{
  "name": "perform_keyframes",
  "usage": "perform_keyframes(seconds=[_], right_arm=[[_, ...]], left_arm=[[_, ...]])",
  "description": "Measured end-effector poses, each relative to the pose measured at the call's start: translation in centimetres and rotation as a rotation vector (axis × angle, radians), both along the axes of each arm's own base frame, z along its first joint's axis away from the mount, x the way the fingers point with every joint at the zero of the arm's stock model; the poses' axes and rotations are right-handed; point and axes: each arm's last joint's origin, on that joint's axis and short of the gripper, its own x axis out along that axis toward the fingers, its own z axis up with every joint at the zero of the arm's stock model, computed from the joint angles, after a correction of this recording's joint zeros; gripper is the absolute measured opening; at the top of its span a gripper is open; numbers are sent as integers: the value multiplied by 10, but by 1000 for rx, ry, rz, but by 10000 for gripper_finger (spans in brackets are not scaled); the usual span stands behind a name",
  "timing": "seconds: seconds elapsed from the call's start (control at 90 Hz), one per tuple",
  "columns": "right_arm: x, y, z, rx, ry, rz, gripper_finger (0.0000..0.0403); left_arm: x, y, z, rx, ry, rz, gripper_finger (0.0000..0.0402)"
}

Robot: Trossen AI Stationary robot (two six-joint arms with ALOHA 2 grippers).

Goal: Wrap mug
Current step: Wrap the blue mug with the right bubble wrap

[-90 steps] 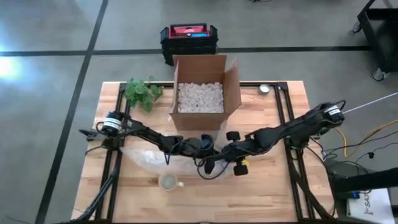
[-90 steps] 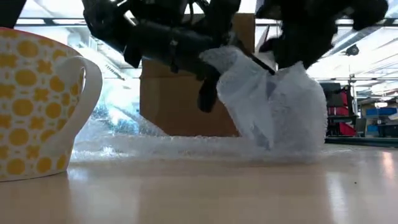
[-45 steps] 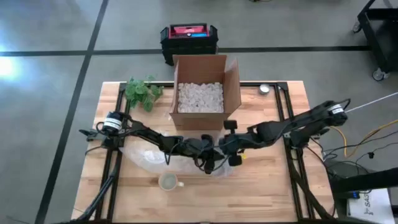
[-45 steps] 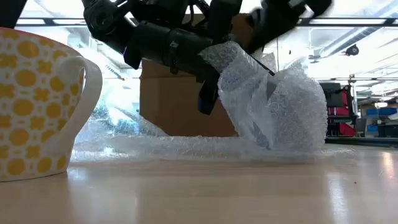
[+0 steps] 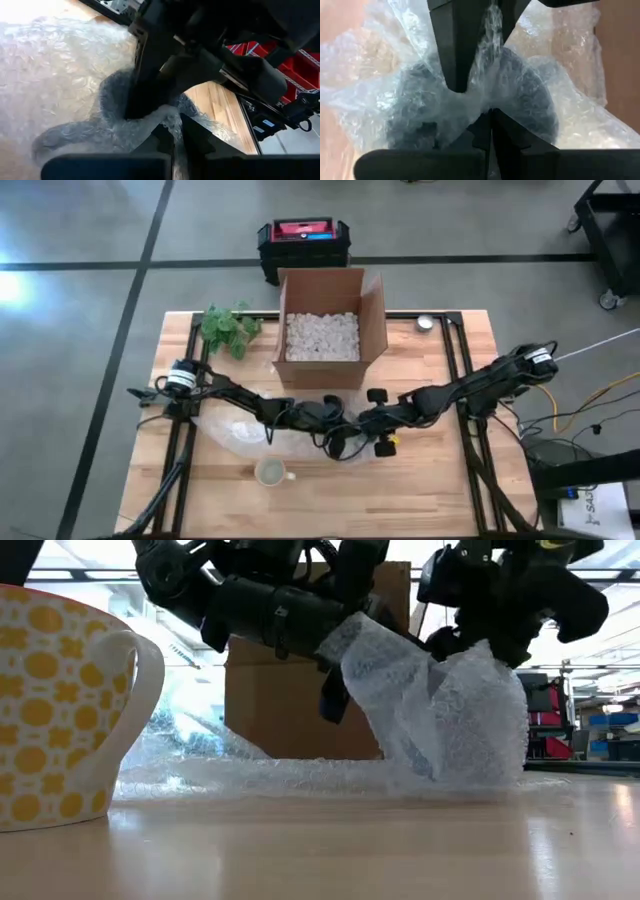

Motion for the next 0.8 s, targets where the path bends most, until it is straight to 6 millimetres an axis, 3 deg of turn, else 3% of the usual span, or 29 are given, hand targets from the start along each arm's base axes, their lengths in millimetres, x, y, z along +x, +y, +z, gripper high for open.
perform_keyframes(seconds=[0.211, 0.4, 0.6, 0.8], right_arm=[[0, 0, 0, 8, -5, 4, 2], [1, 1, -1, 8, -6, 3, 2], [1, 0, -1, 7, -5, 4, 2], [1, 0, -1, 6, -5, 6, 2]], left_arm=[[7, -2, 11, 125, 3, -58, 6], [14, -1, 21, 193, 220, -81, 12], [13, -3, 60, 318, 439, -153, 41], [0, -10, 115, 376, 477, -200, 52]])
